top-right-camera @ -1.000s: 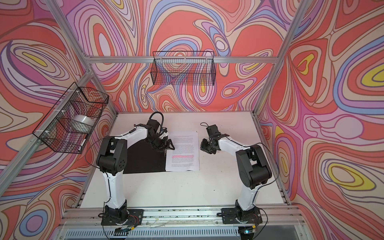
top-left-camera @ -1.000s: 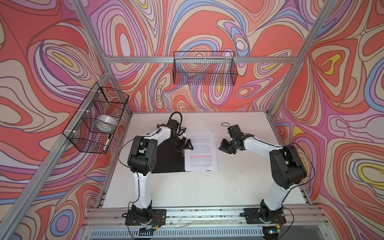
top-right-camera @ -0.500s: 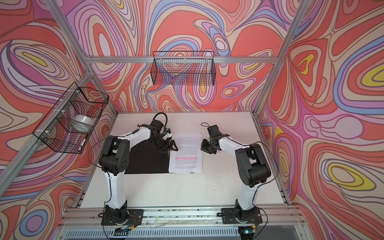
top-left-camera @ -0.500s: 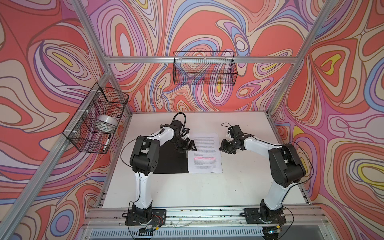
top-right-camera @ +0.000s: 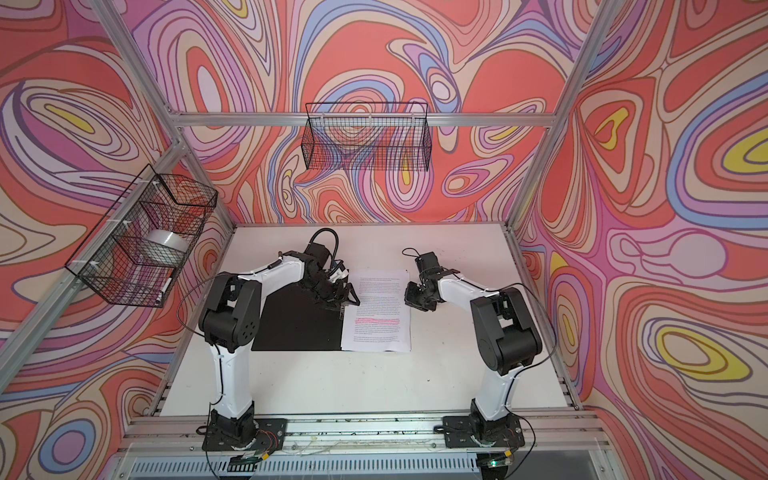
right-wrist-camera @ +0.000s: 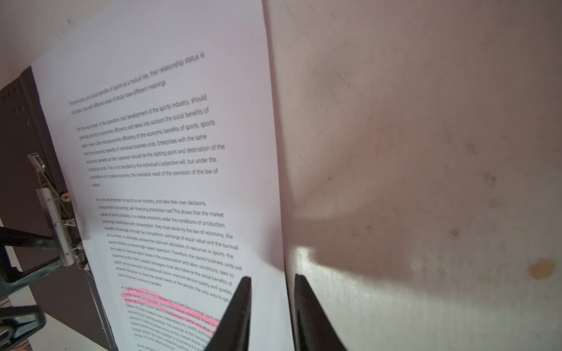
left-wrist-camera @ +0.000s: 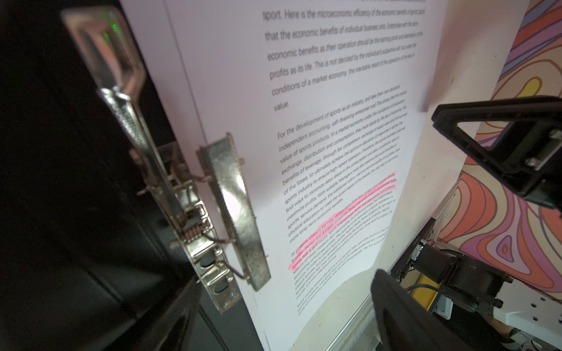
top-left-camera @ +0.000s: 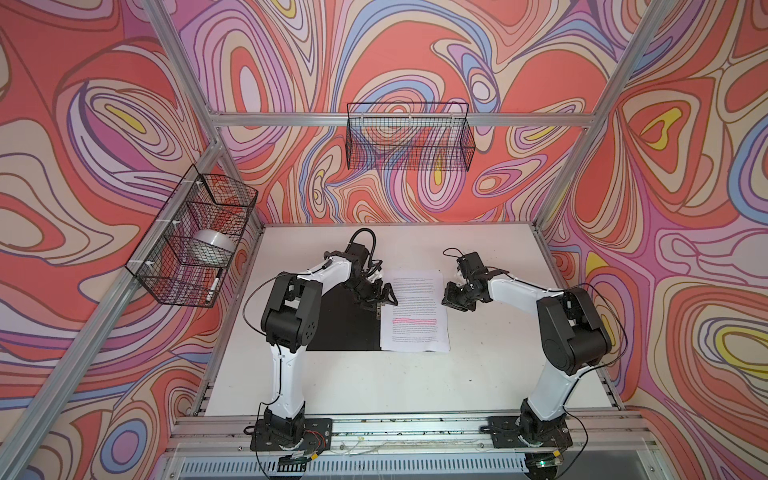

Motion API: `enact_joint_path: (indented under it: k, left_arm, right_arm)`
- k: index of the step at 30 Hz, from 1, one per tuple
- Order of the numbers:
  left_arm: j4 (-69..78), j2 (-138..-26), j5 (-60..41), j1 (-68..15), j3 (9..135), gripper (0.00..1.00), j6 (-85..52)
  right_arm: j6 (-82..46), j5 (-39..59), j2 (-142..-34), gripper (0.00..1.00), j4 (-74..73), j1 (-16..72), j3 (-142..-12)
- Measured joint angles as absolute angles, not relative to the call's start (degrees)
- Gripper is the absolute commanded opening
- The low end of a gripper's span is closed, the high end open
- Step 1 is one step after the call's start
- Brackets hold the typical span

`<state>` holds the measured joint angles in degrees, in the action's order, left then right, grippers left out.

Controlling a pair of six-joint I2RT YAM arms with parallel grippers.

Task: Put the files into the folder

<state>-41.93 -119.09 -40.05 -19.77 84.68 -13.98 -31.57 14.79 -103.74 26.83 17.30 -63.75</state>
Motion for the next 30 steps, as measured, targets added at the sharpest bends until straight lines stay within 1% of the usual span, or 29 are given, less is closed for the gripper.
enact_joint_path:
  k: [10, 14, 17, 30]
  left_arm:
    - [-41.9, -119.1, -40.1, -19.9, 84.7, 0.89, -14.0]
    - [-41.9, -119.1, -40.1, -19.9, 84.7, 0.89, -14.0]
    - [-41.9, -119.0, -40.1, -19.9, 84.7, 0.89, -14.0]
    - [-41.9, -119.0, -40.3, -19.9, 84.7, 0.89, -14.0]
  right_arm:
    - [-31.6, 15.7, -104.7, 0.22, 26.2, 17.3, -63.0]
    - [-31.5, 15.4, -104.7, 0.25, 26.3, 17.3, -62.9]
    - [-31.3, 14.8, -104.7, 0.26, 26.4, 17.3, -62.8]
    - [-31.1, 17.0, -104.7, 0.19, 25.0, 17.3, -61.6]
